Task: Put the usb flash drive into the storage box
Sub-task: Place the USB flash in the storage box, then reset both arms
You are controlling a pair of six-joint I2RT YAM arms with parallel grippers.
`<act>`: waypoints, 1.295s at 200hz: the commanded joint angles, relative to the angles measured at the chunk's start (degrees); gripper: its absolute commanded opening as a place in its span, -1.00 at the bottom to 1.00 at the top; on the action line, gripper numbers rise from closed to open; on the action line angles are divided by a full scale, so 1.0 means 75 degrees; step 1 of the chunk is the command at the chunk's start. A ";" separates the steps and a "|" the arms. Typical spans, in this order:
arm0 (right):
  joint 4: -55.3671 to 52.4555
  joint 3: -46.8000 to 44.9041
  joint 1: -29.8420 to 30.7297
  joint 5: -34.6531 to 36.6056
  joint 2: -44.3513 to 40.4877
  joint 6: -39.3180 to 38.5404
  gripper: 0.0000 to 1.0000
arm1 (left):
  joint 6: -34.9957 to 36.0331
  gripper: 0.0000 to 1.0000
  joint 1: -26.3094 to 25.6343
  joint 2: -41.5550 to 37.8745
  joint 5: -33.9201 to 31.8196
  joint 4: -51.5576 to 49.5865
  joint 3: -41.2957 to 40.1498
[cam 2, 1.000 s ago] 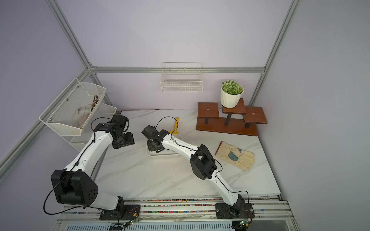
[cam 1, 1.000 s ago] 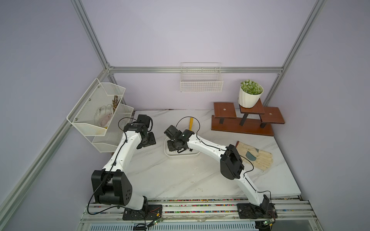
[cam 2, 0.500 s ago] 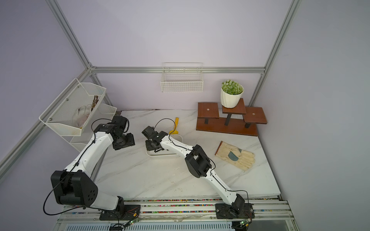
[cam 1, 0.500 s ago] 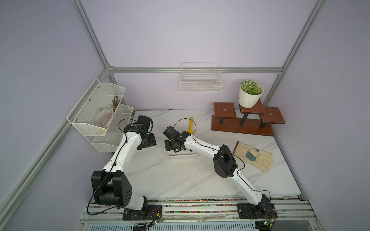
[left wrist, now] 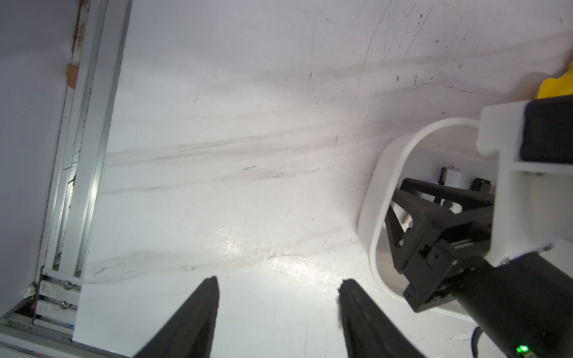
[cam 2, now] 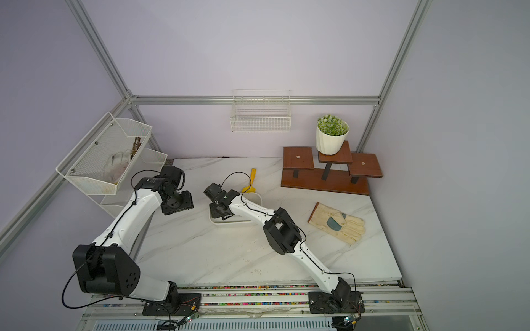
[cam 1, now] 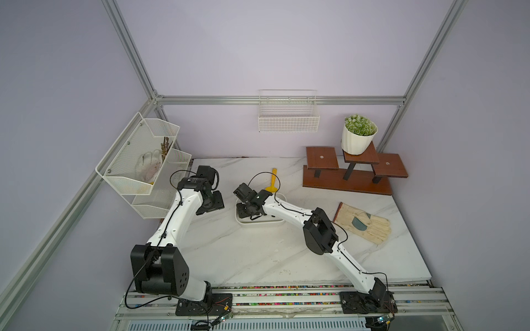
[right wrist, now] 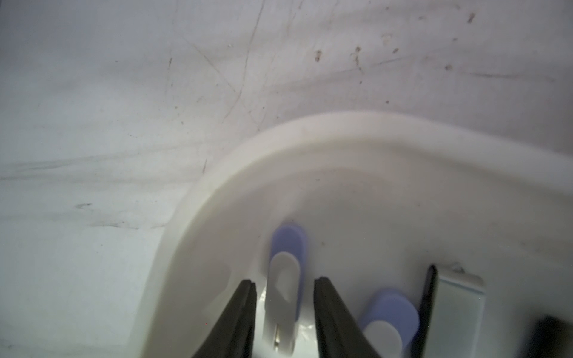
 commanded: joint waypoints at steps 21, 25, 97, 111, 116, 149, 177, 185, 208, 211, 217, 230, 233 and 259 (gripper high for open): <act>0.0079 -0.0120 -0.0044 0.0466 -0.0611 -0.0340 0.03 | 0.0192 0.33 0.0045 -0.0223 0.0017 0.0146 0.0145; 0.0080 -0.0131 -0.0044 0.0499 -0.0702 -0.0351 0.04 | 0.0203 0.33 0.0045 -0.0220 0.0003 0.0148 0.0177; -0.0036 -0.1107 -0.0056 0.1415 -0.3107 -0.0696 0.11 | 0.0695 0.46 0.0433 0.0083 -0.0471 0.0442 0.1143; -0.0142 -0.1568 -0.0055 0.1951 -0.3861 -0.0887 0.20 | 0.0766 0.56 0.0627 0.0059 -0.0460 0.1115 0.0801; -0.0099 -0.1807 -0.0056 0.2218 -0.4167 -0.0997 0.24 | 0.0757 0.59 0.0704 0.0001 -0.0545 0.1387 0.0590; 0.0534 -0.3763 -0.0296 0.3798 -0.6319 -0.1736 0.77 | 0.0717 0.96 0.0787 -0.1182 -0.1124 0.4650 -0.1876; 0.1317 -0.5775 -0.0996 0.5135 -0.7933 -0.2412 0.98 | 0.0977 1.00 0.0797 -0.1872 -0.1563 0.8190 -0.4253; 0.1782 -0.6709 -0.1413 0.5333 -0.8593 -0.2527 0.99 | 0.0985 1.00 0.0797 -0.1885 -0.1662 0.9082 -0.4743; 0.3194 -0.8782 -0.2544 0.5569 -0.9823 -0.2501 0.98 | 0.1536 1.00 0.0796 -0.1503 -0.1875 1.1461 -0.5800; 0.3393 -0.9044 -0.2706 0.5624 -0.9959 -0.2506 0.99 | 0.1601 1.00 0.0790 -0.1453 -0.1929 1.1615 -0.5858; 0.3806 -0.9566 -0.2959 0.5710 -1.0189 -0.2524 0.99 | 0.1739 1.00 0.0790 -0.1387 -0.1965 1.1830 -0.5968; 0.4425 -1.0449 -0.3403 0.5999 -1.0526 -0.2485 0.99 | 0.2031 1.00 0.0777 -0.1328 -0.2112 1.1835 -0.6067; 0.4579 -1.0652 -0.3467 0.6149 -1.0580 -0.2470 0.99 | 0.2043 1.00 0.0783 -0.1317 -0.2137 1.1848 -0.6106; 0.6576 -1.2299 -0.3843 0.6583 -1.0741 -0.3166 0.99 | 0.2191 1.00 0.0765 -0.0983 -0.1948 1.3448 -0.7031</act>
